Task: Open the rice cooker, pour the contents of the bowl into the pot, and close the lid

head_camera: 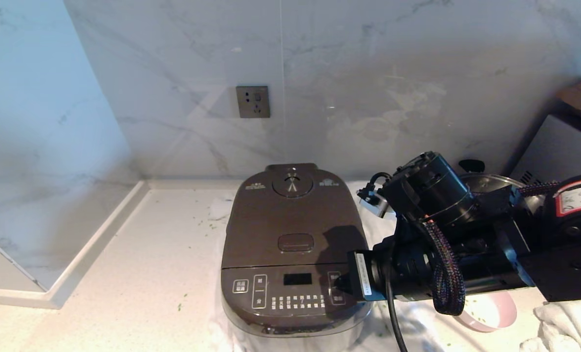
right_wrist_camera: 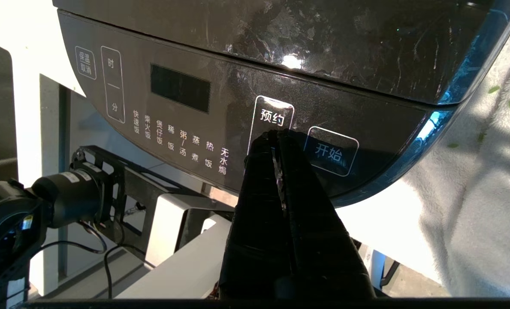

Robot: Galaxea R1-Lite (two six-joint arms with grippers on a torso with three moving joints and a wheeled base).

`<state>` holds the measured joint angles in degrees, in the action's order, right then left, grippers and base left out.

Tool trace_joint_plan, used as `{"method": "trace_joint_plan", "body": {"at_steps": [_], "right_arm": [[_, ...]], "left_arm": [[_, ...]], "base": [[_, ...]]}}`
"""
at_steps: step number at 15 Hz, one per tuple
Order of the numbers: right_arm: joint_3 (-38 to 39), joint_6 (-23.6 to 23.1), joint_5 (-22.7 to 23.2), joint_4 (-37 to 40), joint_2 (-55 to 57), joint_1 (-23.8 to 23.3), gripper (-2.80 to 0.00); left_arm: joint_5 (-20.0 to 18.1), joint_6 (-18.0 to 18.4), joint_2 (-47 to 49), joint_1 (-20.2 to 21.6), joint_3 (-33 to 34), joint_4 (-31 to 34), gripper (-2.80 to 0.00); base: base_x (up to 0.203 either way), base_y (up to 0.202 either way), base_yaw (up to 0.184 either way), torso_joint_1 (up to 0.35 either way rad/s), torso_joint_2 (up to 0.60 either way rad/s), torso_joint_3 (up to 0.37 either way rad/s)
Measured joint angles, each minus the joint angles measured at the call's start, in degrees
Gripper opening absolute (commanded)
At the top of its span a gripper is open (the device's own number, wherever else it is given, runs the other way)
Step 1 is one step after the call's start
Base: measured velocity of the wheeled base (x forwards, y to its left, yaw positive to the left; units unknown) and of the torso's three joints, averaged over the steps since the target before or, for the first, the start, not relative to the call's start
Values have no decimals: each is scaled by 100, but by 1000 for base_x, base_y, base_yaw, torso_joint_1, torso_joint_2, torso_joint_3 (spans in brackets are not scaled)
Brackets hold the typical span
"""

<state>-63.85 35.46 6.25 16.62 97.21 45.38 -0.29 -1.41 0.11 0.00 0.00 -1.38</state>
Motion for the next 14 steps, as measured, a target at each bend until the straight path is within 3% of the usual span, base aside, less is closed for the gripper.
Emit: {"method": "trace_joint_plan", "body": {"at_steps": [14], "right_arm": [[348,-220,-204,-1,-212,-216,-280]], "left_arm": [[2,3,0,0,0,1,-280]], "base": [[0,0,0,0,0,0]]}}
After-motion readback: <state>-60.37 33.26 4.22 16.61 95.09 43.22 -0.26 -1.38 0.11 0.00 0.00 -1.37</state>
